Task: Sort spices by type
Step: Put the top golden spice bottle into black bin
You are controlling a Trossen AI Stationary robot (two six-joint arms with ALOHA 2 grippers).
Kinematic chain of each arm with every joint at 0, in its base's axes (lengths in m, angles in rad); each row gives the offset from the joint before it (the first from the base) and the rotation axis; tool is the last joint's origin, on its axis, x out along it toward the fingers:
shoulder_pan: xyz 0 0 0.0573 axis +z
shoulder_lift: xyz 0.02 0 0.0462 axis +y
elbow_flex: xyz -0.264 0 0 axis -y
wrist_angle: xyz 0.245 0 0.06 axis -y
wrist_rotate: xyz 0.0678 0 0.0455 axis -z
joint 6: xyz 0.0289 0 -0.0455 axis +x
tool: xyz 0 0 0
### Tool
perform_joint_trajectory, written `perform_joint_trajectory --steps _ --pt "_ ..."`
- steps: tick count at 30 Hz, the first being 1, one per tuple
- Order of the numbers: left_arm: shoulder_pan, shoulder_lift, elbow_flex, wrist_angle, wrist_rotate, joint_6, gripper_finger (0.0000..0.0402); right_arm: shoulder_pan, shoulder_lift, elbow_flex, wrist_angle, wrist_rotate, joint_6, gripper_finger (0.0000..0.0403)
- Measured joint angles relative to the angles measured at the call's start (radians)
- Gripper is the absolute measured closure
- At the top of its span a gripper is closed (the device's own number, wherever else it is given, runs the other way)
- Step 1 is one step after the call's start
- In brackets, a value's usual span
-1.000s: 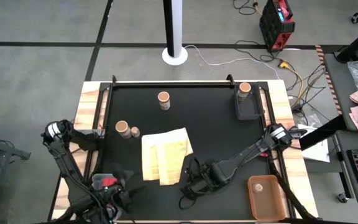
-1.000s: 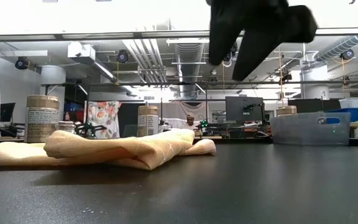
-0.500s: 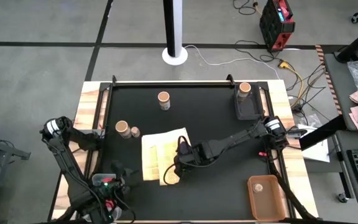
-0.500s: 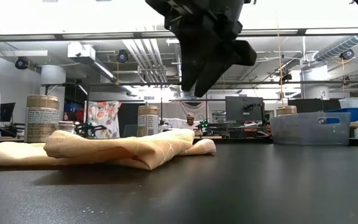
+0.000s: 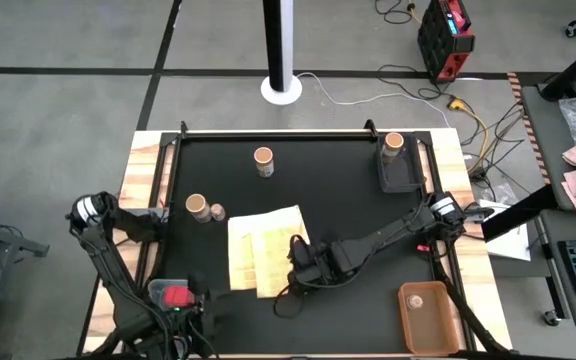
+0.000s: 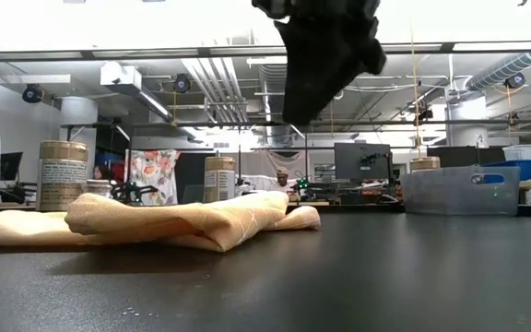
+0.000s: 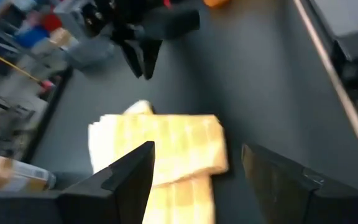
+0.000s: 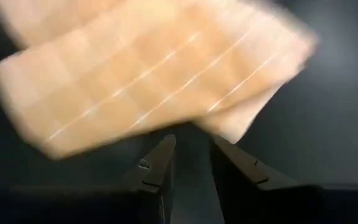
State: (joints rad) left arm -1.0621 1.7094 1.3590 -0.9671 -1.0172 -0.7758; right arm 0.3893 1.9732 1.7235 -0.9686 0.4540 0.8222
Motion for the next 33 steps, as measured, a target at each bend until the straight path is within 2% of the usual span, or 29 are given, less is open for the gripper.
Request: perform_joint_trajectory --steps 3,7,11,15,25,29,33 --pt "0.003 0.001 0.000 -0.037 -0.108 -0.014 0.0181 -0.019 0.000 0.000 0.013 0.108 -0.055 0.0304" --pt "0.012 -0.001 0.000 -0.177 -0.195 -0.073 0.0187 -0.101 0.000 -0.001 0.017 0.119 -0.155 0.0280" --pt "0.036 -0.003 -0.006 -0.334 -0.206 -0.191 0.0193 -0.212 0.000 -0.001 0.021 0.121 -0.262 0.0247" --pt "0.049 -0.006 -0.034 -0.349 -0.196 -0.203 0.0199 -0.281 -0.002 -0.034 0.019 0.123 -0.310 0.0211" --pt "0.056 -0.056 -0.098 -0.333 -0.175 -0.201 0.0214 -0.219 -0.006 -0.073 0.002 0.090 -0.270 0.0152" --pt "0.071 -0.059 -0.111 -0.324 -0.182 -0.147 0.0221 -0.181 -0.013 -0.073 0.004 0.082 -0.265 0.0136" --pt "0.093 -0.082 -0.114 -0.325 -0.187 -0.086 0.0227 -0.203 -0.032 -0.069 0.031 0.085 -0.313 0.0121"
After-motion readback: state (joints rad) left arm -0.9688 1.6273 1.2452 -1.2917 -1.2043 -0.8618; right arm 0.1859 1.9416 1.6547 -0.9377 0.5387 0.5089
